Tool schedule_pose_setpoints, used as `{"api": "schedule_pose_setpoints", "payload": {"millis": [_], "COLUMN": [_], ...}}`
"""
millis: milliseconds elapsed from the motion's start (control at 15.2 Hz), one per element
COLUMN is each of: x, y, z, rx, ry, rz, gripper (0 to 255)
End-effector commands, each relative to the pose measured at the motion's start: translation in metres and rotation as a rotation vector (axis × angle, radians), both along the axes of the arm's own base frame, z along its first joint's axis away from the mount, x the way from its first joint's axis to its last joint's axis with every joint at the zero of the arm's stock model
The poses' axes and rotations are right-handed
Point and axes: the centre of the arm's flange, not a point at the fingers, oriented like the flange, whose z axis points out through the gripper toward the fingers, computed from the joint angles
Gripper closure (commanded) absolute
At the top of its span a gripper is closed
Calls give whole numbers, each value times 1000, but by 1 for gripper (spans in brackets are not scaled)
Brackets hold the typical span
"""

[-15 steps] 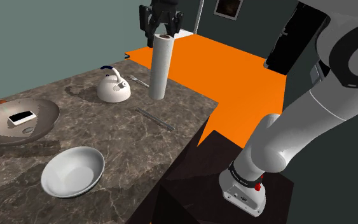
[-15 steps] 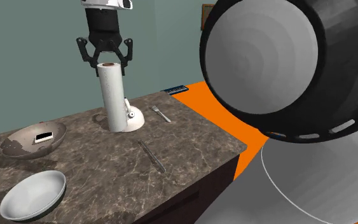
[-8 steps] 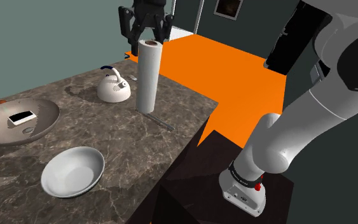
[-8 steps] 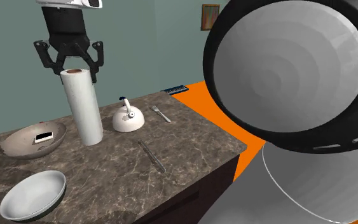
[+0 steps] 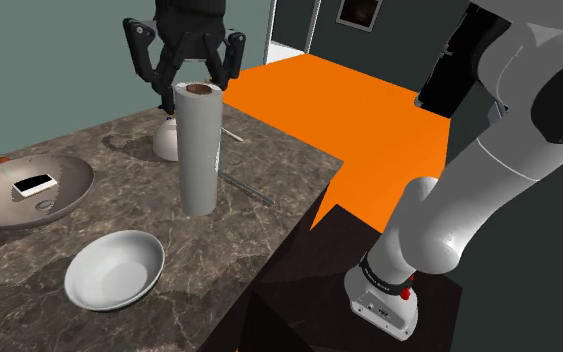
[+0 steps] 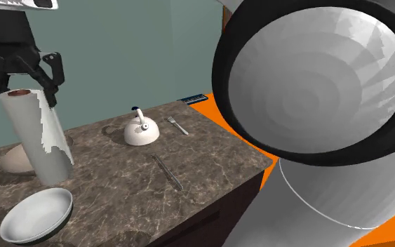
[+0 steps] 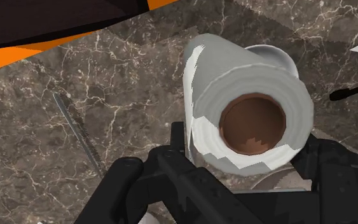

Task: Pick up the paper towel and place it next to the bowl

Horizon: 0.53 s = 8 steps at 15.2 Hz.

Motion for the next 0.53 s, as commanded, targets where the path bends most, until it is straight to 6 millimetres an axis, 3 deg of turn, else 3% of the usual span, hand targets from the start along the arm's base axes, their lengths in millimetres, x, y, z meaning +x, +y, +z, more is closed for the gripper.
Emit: {"api": "schedule_pose_setpoints", "payload": {"millis": [0,462], "x": [-9,-41], "y": [25,112], "z": [1,2], "rx": [1,1], "ry": [0,0], "rz": [-2,-2], "gripper": [255,255]}}
